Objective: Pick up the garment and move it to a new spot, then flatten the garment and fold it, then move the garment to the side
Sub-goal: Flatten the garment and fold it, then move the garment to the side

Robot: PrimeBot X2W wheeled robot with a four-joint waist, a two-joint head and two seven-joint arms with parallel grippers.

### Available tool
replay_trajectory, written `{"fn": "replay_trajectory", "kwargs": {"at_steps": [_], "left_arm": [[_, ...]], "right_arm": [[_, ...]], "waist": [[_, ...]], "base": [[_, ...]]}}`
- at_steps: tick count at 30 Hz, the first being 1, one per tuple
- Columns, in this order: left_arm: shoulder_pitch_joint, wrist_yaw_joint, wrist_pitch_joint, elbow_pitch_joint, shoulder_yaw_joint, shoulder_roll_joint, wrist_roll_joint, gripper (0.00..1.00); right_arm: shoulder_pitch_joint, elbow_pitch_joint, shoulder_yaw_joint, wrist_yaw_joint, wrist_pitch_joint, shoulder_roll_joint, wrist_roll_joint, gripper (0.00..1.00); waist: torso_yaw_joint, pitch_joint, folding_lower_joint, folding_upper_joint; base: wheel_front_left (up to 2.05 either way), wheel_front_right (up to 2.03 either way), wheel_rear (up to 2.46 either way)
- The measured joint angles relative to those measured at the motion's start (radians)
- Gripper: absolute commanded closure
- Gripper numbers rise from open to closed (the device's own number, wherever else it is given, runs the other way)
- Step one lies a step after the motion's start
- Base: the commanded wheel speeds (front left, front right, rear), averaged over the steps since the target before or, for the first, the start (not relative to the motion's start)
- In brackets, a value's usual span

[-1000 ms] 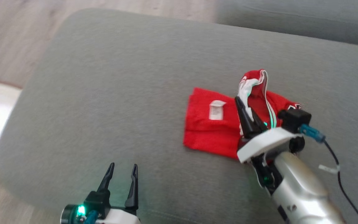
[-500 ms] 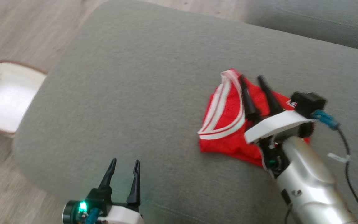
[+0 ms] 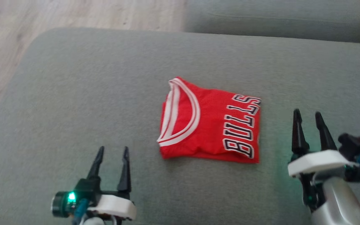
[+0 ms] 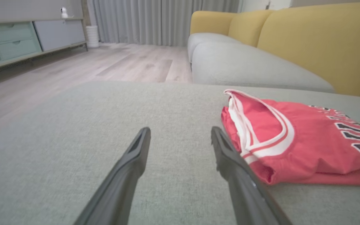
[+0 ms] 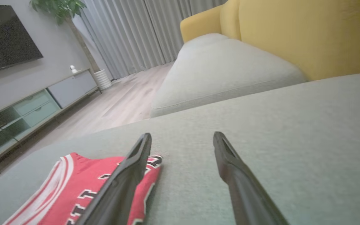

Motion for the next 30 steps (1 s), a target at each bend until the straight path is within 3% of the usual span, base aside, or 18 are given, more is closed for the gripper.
{"fn": "replay_trajectory", "kwargs": {"at_steps": [10,15,23,30], "left_arm": [[0.110,0.007,0.000,0.003,0.098,0.001,0.011,0.00],[0.123,0.007,0.000,0.002,0.102,0.001,0.011,0.00],[0.102,0.001,0.000,0.000,0.069,0.001,0.011,0.00],[0.056,-0.004,0.000,0.002,0.008,0.001,0.010,0.00]], "right_arm": [[0.149,0.008,-0.015,0.000,0.000,0.011,-0.057,0.00],[0.165,0.009,0.000,0.000,0.000,0.014,-0.070,0.00],[0.152,0.018,0.060,0.000,0.000,0.013,-0.080,0.00],[-0.051,0.180,0.168,0.000,0.000,0.012,-0.036,0.00]], "waist": [[-0.105,-0.050,-0.0001,0.0000],[-0.138,-0.052,-0.0001,0.0000],[-0.113,-0.023,0.0000,0.0000],[-0.035,0.016,0.0001,0.0000]], "base": [[0.00,0.00,0.00],[0.00,0.00,0.00],[0.00,0.00,0.00],[0.00,0.00,0.00]]}}
